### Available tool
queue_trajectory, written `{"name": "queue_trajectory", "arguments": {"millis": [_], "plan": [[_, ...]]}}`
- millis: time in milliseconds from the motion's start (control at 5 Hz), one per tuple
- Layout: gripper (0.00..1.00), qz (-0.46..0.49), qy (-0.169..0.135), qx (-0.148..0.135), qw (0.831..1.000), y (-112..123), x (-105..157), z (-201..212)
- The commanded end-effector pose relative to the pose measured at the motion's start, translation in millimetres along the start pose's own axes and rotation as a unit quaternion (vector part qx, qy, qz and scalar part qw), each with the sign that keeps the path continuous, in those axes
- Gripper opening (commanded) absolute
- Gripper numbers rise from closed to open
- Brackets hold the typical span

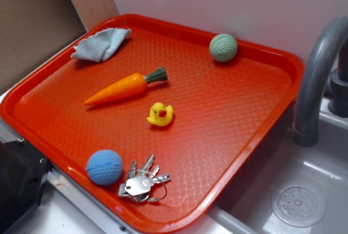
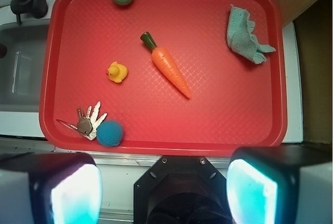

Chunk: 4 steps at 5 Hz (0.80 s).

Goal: Grab the blue ball.

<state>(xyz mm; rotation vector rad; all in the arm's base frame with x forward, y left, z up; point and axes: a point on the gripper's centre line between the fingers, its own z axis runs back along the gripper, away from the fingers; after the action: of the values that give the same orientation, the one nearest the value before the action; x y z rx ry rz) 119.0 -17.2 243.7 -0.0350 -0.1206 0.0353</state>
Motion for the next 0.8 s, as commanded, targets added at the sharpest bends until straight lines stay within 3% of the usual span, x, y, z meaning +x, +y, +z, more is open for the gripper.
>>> {"name": "queue_trajectory", "arguments": {"millis": [0, 200, 400, 600], "plan": [[1.0, 0.0, 0.0, 0.0, 1.0, 0.0, 0.0, 0.0], [1.0, -0.122, -0.019, -0.008, 0.992, -29.8, 7.3, -26.8], [1.0, -0.236, -0.051, -0.092, 0.966, -64.8, 4.3, -62.8], [1.0, -0.294, -0.023, -0.121, 0.948, -81.7, -0.9, -84.3]]}}
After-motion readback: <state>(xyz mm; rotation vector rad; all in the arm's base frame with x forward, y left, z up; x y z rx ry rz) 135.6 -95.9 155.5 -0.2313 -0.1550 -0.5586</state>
